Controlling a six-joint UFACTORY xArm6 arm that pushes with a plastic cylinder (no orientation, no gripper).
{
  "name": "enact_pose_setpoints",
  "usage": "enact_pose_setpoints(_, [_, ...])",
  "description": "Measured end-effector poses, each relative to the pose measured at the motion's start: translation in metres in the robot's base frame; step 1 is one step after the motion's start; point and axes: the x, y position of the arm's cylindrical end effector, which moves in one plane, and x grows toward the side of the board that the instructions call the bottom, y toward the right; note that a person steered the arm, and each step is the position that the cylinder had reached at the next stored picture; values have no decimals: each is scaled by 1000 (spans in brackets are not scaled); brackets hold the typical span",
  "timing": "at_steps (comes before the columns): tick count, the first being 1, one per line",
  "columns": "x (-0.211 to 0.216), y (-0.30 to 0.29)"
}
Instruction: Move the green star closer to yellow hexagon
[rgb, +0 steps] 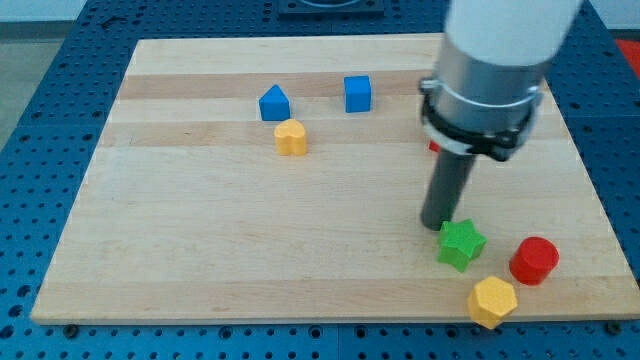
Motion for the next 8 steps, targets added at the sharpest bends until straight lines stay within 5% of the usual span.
enact_pose_setpoints(2, [1, -30])
enact_pose_setpoints(6, [19, 29])
enact_pose_setpoints(8, [19, 13])
